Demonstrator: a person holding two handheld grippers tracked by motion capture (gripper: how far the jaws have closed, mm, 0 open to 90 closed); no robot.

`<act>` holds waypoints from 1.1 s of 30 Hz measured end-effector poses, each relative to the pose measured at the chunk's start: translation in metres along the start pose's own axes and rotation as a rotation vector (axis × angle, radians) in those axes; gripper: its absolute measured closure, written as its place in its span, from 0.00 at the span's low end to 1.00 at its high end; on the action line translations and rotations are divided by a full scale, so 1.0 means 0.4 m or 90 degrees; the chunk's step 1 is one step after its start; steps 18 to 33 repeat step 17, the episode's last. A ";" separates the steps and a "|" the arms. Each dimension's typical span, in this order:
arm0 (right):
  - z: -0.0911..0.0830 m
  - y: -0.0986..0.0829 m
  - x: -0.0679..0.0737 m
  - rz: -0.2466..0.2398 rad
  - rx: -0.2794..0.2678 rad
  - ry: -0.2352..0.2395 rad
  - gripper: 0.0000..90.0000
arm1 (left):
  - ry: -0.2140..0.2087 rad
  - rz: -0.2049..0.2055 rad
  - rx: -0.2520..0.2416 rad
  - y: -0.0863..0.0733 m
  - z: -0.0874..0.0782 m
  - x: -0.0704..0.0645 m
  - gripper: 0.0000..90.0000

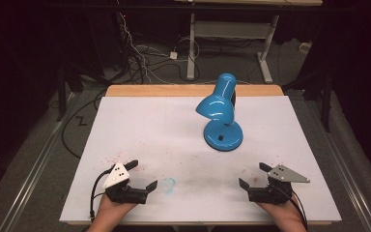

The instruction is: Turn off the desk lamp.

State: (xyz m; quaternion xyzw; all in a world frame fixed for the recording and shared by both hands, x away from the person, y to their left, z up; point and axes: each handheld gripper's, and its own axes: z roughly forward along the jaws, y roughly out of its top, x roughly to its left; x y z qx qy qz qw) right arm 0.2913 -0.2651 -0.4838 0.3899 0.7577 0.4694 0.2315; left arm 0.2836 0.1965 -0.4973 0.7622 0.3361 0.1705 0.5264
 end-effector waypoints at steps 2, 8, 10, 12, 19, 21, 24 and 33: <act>-0.008 0.002 0.003 0.000 -0.010 -0.010 0.01 | 0.000 0.001 0.001 0.000 0.000 -0.001 0.00; -0.014 0.011 0.018 -0.023 -0.040 -0.017 0.01 | -0.002 0.004 0.008 0.001 0.003 -0.001 0.00; -0.011 0.011 0.017 -0.017 -0.040 -0.013 0.01 | 0.002 0.002 0.004 0.001 0.002 -0.001 0.00; -0.010 0.011 0.017 -0.019 -0.037 -0.009 0.01 | 0.003 0.002 0.004 0.000 0.002 -0.002 0.00; -0.017 0.007 0.017 -0.018 -0.036 -0.008 0.01 | 0.012 0.003 0.003 0.000 0.001 -0.004 0.00; -0.017 0.007 0.017 -0.018 -0.036 -0.008 0.01 | 0.012 0.003 0.003 0.000 0.001 -0.004 0.00; -0.017 0.007 0.017 -0.018 -0.036 -0.008 0.01 | 0.012 0.003 0.003 0.000 0.001 -0.004 0.00; -0.017 0.007 0.017 -0.018 -0.036 -0.008 0.01 | 0.012 0.003 0.003 0.000 0.001 -0.004 0.00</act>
